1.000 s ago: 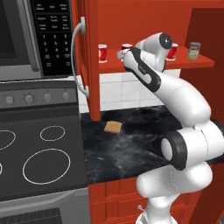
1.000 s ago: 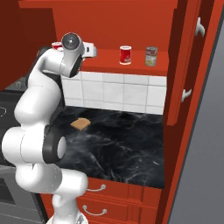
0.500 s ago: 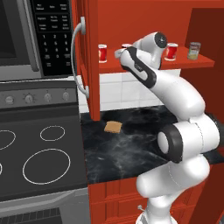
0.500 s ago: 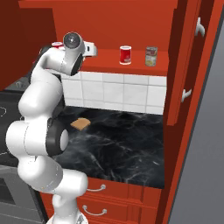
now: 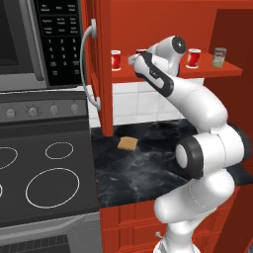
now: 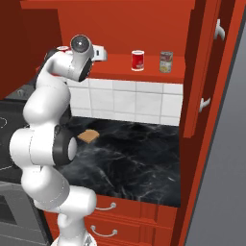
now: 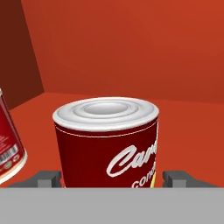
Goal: Stack two cans on top of the other two cans in the cabinet.
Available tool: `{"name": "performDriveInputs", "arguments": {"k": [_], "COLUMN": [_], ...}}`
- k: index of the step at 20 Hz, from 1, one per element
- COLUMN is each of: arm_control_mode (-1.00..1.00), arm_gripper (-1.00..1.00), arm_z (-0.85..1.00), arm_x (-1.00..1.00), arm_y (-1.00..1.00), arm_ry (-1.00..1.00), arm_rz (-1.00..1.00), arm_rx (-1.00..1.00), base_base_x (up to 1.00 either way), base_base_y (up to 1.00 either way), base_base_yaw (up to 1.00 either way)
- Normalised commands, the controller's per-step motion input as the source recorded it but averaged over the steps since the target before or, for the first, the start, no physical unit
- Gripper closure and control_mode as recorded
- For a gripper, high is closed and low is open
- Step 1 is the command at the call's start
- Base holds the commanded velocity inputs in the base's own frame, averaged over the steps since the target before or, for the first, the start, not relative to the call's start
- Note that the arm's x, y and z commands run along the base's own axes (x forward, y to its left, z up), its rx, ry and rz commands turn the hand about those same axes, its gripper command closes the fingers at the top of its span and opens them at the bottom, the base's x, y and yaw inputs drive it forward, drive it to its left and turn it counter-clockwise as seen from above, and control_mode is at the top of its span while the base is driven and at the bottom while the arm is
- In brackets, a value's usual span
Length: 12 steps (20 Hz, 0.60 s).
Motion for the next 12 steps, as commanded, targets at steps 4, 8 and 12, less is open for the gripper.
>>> {"name": "performDriveInputs", "arguments": {"k": [4,8,12], "arm_control_mode": [-1.00,-1.00,-1.00], "arm_gripper": [1.00,1.00,1.00], "arm_z": [-0.03,0.03,0.14], "arm_x": [0.09,-0.07,-0.25], "arm_y": [0.00,0.00,0.00], "arm_ry": [0.00,0.00,0.00], "arm_rz": [0.02,0.00,0.02], "arm_rx": [0.00,0.00,0.08], "base_base_x": [0.00,0.00,0.00], "base_base_y": [0.00,0.00,0.00], "base_base_yaw": [0.00,0.00,0.00]}}
